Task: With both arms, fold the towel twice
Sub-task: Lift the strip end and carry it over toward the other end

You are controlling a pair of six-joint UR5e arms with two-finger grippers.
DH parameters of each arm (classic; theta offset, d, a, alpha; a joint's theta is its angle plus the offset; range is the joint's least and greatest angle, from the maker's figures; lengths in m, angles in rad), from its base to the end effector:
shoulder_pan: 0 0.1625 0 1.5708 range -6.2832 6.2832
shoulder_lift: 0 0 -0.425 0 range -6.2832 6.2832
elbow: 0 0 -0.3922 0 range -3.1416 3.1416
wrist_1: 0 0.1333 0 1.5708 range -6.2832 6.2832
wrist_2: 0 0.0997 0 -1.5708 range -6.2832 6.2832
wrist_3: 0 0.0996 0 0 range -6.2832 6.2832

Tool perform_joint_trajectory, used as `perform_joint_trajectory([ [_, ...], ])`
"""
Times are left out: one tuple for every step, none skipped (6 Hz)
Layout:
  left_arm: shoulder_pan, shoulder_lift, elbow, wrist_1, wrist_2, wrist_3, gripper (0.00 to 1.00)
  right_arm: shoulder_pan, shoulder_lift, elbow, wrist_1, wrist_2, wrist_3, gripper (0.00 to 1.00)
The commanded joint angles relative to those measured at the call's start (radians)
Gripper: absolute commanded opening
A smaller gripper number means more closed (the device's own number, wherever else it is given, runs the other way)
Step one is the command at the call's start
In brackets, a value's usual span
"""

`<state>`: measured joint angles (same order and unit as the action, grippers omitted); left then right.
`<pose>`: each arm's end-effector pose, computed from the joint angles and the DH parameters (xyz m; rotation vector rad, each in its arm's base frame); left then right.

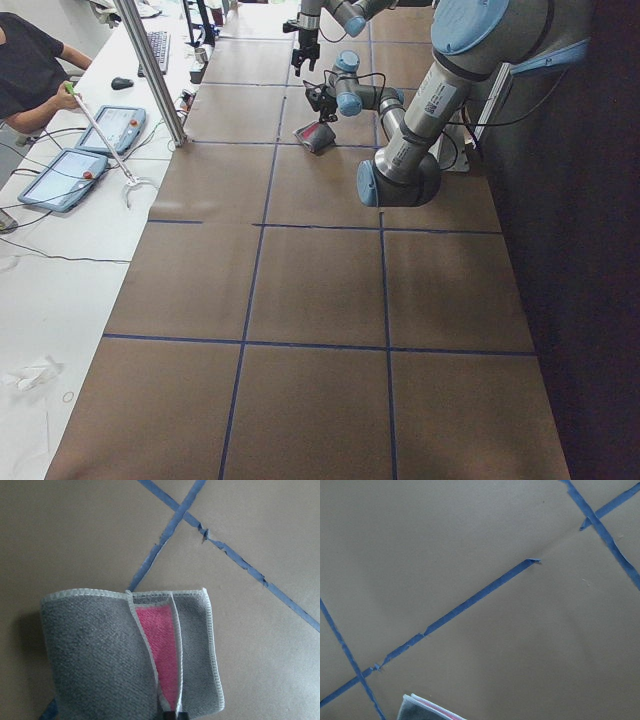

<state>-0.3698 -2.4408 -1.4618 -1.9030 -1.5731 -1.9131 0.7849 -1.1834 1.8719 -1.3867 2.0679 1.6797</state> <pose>0.6448 -0.3927 0.1233 0.0132 1.1145 -0.6373 -0.3600 -0.4809 0.2867 -0.1577 -0.9742 0.6050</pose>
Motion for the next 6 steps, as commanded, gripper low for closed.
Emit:
perform_joint_trajectory([
  [0.0, -0.038, 0.021, -0.002, 0.065, -0.004, 0.07, -0.003, -0.002, 0.003, 0.0, 0.0, 0.0, 1.0],
  [0.0, -0.047, 0.037, -0.004, 0.07, -0.004, 0.07, -0.001, -0.002, 0.006, 0.0, 0.0, 0.0, 1.0],
  [0.0, -0.073, 0.081, -0.004, 0.071, -0.003, 0.09, 0.002, -0.014, 0.019, 0.0, 0.0, 0.0, 1.0],
  [0.009, -0.11, 0.133, -0.01, 0.091, -0.001, 0.39, 0.002, -0.025, 0.027, 0.0, 0.0, 0.0, 1.0],
  [0.009, -0.128, 0.17, -0.03, 0.103, 0.0, 0.79, 0.001, -0.033, 0.027, 0.0, 0.0, 0.0, 1.0],
  [0.009, -0.139, 0.182, -0.036, 0.114, 0.003, 1.0, 0.002, -0.044, 0.032, 0.0, -0.002, 0.0, 1.0],
])
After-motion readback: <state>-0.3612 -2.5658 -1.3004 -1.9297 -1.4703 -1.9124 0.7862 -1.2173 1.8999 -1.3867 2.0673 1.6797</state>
